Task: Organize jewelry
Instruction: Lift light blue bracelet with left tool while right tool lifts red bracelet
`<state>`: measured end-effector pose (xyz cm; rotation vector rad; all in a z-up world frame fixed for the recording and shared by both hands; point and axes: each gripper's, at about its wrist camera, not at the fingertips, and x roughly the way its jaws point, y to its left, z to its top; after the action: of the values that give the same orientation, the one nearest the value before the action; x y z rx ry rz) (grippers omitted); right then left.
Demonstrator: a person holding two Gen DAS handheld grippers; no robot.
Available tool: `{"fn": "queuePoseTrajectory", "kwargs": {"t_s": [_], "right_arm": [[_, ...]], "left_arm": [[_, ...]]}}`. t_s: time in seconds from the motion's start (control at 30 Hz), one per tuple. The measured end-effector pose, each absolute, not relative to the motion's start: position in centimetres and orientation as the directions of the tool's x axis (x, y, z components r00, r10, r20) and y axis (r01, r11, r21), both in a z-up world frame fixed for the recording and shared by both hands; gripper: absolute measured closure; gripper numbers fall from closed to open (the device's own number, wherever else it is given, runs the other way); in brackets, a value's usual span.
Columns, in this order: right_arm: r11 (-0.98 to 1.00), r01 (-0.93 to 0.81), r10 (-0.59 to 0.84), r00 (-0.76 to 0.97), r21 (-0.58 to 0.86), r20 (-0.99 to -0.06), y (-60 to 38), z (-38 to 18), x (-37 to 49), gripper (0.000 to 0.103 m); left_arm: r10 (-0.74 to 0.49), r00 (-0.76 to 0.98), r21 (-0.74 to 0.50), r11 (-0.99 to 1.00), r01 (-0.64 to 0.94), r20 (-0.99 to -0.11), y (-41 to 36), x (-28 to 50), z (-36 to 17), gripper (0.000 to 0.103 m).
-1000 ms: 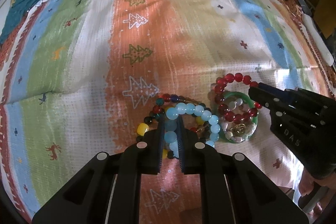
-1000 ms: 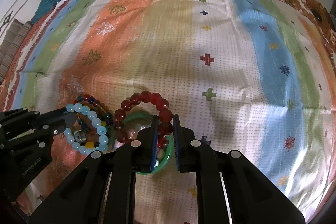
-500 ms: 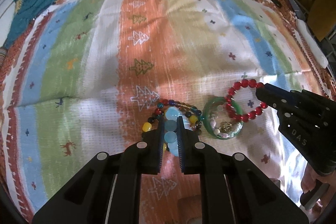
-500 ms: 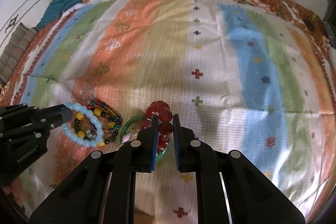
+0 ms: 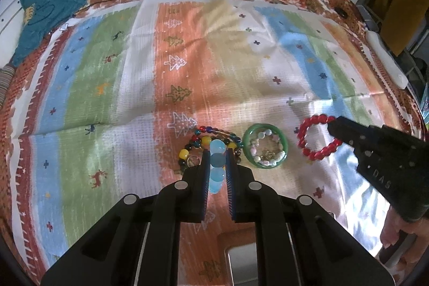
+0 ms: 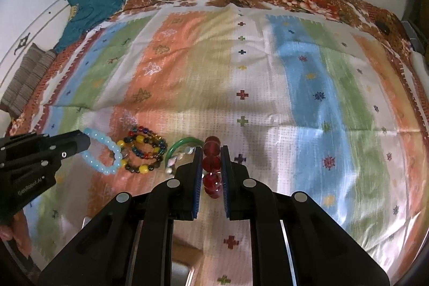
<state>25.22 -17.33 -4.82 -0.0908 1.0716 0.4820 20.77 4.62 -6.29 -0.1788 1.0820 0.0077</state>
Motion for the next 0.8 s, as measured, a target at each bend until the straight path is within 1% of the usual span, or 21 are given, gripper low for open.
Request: {"fn": "queuePoseTrajectory", "kwargs": {"t_s": [0.37,0.8], "right_arm": [[0.874,-0.454,0.376,0.407,0.173,-0.833,-17.7,-2.7,22.5,0.089],[0.86,-0.481,0.4,0.434,0.168,-0.807,-18.5,-0.6,19.4,0.089]], "left_arm": [[-0.129,0.505,-0.188,0.98,-0.067,-0.853,4.8,18.2,-4.1,0.092],[-0.151,0.544,-0.19,0.982,-0.015,-0.825,3.3,15.4,-1.8,0.092]]}}
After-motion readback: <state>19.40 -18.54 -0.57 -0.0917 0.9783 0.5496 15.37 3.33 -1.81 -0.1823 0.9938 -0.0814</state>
